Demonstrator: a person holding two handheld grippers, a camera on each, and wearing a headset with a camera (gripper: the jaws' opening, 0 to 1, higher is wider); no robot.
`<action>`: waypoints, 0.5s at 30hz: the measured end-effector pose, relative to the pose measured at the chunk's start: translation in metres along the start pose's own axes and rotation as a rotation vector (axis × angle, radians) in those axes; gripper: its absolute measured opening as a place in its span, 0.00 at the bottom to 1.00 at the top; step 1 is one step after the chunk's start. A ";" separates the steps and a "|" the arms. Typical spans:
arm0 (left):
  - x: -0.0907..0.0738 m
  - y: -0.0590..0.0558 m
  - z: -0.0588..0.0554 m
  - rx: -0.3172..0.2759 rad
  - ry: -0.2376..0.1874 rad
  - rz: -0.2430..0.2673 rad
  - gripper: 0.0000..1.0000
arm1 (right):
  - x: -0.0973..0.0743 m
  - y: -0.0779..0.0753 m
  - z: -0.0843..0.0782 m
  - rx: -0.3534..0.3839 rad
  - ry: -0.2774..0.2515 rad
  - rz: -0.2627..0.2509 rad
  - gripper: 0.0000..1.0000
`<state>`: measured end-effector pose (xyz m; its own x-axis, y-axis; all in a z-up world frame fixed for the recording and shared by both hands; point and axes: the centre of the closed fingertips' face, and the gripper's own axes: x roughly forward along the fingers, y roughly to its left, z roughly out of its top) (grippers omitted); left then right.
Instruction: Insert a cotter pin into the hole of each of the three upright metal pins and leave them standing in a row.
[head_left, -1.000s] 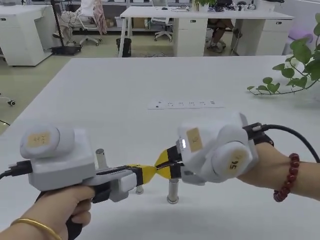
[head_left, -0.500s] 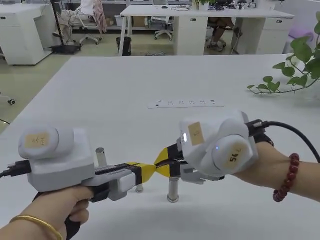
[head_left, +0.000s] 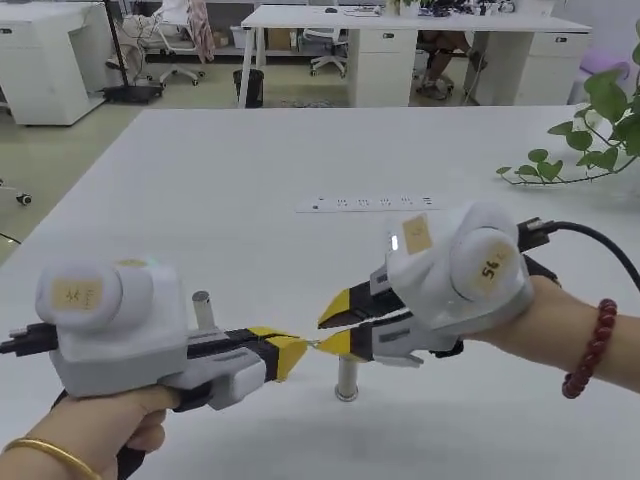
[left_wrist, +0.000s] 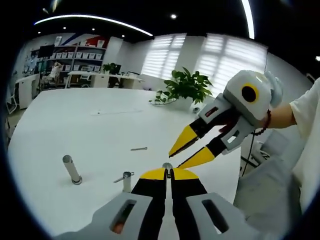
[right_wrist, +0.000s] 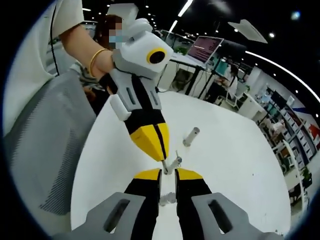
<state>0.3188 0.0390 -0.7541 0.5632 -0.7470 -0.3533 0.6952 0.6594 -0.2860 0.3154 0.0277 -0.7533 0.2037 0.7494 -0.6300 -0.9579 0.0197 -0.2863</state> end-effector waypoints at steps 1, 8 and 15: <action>0.000 0.000 0.000 0.012 0.003 -0.001 0.00 | 0.000 0.004 0.000 0.029 -0.010 0.027 0.12; -0.003 -0.009 -0.003 0.087 0.014 -0.050 0.00 | -0.006 0.011 -0.002 0.178 -0.061 0.100 0.15; -0.006 -0.021 -0.007 0.159 0.029 -0.115 0.00 | -0.013 0.018 -0.004 0.219 -0.104 0.148 0.16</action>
<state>0.2974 0.0300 -0.7523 0.4649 -0.8123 -0.3522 0.8172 0.5468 -0.1823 0.2964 0.0154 -0.7528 0.0476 0.8186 -0.5723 -0.9989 0.0395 -0.0266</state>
